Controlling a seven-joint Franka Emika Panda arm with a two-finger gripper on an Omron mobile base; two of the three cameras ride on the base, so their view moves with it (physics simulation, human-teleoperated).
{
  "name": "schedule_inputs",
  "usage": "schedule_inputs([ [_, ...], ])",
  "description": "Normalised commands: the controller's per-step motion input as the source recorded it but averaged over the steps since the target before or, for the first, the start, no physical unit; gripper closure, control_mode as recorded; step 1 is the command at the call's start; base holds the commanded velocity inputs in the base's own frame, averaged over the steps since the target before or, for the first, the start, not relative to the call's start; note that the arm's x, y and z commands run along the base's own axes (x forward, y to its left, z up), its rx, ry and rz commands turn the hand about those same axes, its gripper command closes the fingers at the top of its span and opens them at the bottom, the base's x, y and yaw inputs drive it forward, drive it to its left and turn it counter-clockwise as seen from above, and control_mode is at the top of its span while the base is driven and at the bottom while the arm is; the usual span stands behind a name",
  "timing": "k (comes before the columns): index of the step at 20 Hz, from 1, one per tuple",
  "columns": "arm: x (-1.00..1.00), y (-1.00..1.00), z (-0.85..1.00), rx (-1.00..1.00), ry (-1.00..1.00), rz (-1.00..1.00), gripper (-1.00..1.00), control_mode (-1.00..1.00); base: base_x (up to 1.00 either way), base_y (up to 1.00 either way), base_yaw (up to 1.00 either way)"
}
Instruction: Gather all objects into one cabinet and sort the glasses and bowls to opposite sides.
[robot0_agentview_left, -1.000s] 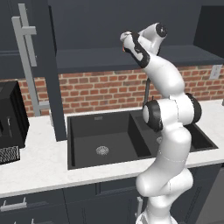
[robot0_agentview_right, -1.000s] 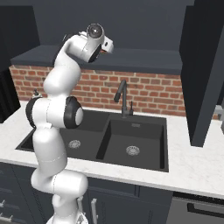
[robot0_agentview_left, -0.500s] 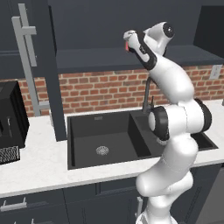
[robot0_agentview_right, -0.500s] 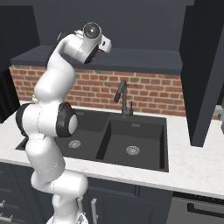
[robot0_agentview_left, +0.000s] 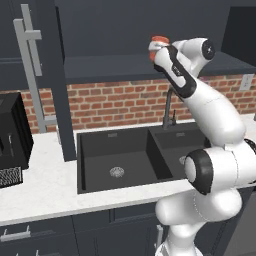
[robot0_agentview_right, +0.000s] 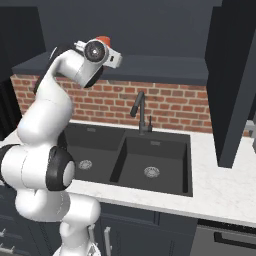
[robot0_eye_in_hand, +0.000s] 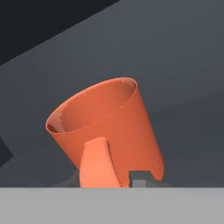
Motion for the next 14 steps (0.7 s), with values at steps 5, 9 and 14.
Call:
schedule_inputs([
  [5, -0.99, 0.00, 0.57, 0.00, -0.08, 0.00, 1.00, -1.00, 0.00, 0.00, 0.00],
  [9, -1.00, 0.00, 0.66, 0.00, -0.01, 0.00, 1.00, -1.00, 0.00, 0.00, 0.00],
  [14, -1.00, 0.00, 0.36, 0.00, 0.00, 0.00, 1.00, -1.00, 0.00, 0.00, 0.00],
])
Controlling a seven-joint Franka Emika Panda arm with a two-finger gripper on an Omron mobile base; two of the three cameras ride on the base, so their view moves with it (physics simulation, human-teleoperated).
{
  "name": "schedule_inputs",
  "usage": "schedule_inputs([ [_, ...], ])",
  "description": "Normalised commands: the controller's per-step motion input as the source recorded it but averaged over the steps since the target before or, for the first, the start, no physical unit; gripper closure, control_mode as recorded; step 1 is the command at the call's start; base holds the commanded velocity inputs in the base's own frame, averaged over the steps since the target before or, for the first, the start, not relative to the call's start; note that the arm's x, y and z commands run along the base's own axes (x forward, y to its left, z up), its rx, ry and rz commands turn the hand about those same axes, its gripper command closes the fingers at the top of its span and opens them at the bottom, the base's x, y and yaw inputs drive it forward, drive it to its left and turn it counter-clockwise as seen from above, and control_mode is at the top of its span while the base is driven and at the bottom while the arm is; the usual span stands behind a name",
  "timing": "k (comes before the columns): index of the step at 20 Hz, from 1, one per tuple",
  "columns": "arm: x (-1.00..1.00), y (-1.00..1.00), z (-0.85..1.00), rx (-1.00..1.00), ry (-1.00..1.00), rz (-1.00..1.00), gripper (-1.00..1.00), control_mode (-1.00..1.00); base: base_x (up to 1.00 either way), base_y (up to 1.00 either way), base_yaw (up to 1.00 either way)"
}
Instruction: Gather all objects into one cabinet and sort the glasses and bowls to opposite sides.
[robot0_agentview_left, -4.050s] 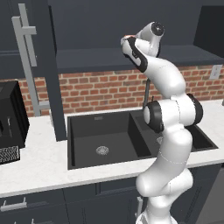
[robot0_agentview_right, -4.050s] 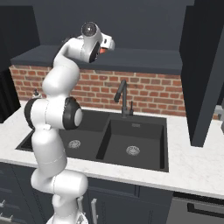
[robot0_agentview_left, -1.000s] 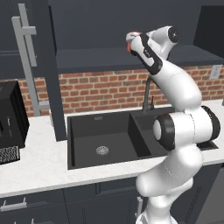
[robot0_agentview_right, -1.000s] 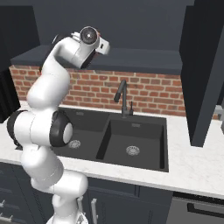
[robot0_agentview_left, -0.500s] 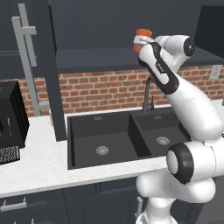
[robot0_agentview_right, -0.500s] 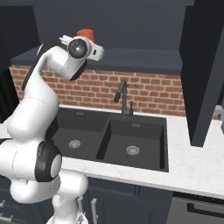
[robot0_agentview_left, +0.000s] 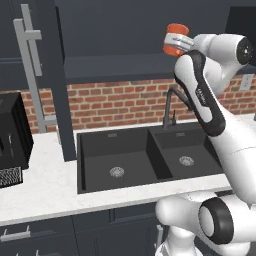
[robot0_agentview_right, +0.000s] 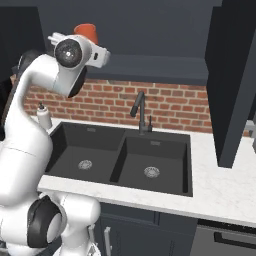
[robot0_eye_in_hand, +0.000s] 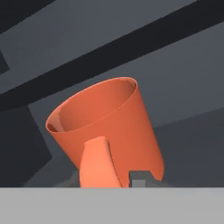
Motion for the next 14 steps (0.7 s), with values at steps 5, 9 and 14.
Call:
schedule_inputs([
  [5, -1.00, 0.00, 0.09, 0.00, 0.00, 0.00, 1.00, -1.00, 0.00, 0.00, 0.00],
  [9, -1.00, 0.00, 0.04, 0.00, 0.00, 0.00, 1.00, -1.00, 0.00, 0.00, 0.00],
  [14, -1.00, 0.00, 0.01, 0.00, 0.00, 0.00, 1.00, -1.00, 0.00, 0.00, 0.00],
])
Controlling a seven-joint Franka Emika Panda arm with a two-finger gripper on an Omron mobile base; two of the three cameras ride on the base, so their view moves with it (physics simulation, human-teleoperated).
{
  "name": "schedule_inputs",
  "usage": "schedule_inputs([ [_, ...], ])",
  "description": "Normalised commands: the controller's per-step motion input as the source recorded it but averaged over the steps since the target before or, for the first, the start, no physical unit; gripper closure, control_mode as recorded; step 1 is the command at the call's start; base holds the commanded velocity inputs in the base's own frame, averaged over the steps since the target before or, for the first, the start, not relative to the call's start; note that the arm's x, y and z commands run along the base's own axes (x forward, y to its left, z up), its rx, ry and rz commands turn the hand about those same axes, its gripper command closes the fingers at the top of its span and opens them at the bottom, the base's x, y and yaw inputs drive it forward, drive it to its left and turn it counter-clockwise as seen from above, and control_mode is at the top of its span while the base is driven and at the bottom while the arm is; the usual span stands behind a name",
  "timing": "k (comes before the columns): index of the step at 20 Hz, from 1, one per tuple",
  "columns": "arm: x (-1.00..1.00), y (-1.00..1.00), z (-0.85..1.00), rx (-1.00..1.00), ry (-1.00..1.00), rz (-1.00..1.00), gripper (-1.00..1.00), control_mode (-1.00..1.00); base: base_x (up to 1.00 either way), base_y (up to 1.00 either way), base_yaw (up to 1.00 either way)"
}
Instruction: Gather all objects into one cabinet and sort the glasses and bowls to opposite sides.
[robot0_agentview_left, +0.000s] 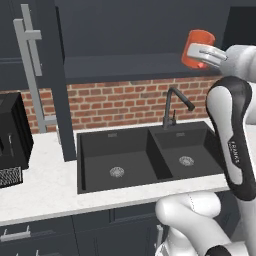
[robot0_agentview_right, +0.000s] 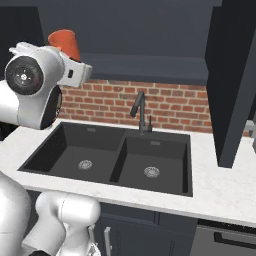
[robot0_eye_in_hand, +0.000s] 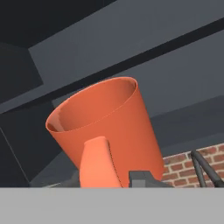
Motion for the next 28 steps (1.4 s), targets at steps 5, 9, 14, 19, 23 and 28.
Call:
schedule_inputs([
  [5, -1.00, 0.00, 0.00, 0.00, 0.00, 0.00, 1.00, -1.00, 0.00, 0.00, 0.00],
  [9, -0.88, 0.01, 0.00, 0.00, 0.00, 0.01, 1.00, -1.00, 0.00, 0.00, 0.00],
  [14, -0.03, 0.04, -0.01, 0.00, 0.00, 0.00, 1.00, -1.00, 0.00, 0.00, 0.00],
  [19, -0.59, 0.10, -0.19, -0.01, 0.01, 0.05, 1.00, -1.00, 0.00, 0.00, 0.00],
  [23, -0.89, 0.02, -0.21, 0.00, 0.00, 0.06, 1.00, -1.00, 0.00, 0.00, 0.00],
  [28, -0.30, 0.13, -0.01, 0.00, 0.00, -0.02, 1.00, -1.00, 0.00, 0.00, 0.00],
])
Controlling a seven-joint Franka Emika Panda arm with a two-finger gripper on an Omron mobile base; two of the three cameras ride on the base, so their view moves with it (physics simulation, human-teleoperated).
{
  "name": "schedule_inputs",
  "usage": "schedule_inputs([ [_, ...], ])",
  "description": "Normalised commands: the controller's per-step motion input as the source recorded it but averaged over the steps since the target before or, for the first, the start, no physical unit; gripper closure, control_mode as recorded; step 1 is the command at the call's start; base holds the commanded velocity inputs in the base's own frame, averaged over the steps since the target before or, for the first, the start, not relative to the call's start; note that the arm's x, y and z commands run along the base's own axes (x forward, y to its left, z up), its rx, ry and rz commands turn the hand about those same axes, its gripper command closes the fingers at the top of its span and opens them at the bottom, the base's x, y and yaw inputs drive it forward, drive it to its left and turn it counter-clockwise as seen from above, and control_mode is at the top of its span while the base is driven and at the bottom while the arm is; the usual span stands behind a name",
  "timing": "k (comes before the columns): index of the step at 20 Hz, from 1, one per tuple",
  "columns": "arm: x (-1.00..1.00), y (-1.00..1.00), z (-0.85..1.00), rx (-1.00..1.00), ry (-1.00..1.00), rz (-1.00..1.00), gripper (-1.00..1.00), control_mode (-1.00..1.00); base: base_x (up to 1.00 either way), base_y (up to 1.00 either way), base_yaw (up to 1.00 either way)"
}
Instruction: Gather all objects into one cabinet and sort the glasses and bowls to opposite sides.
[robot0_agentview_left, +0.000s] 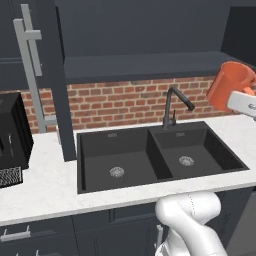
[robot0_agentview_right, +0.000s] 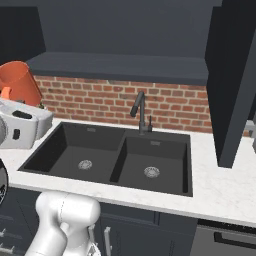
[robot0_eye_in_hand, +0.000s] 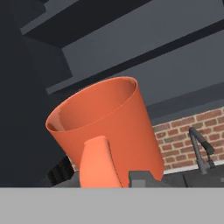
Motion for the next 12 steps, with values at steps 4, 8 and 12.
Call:
schedule_inputs([
  [4, -0.29, 0.10, -0.01, 0.04, -0.01, -0.02, 1.00, -1.00, 0.00, 0.00, 0.00],
  [8, -0.38, 0.00, -0.35, 0.20, 0.15, -0.07, 1.00, -1.00, 0.00, 0.00, 0.00],
  [12, -0.04, 0.00, -0.07, 0.00, 0.02, -0.01, 1.00, 1.00, -0.07, 0.00, -0.06],
])
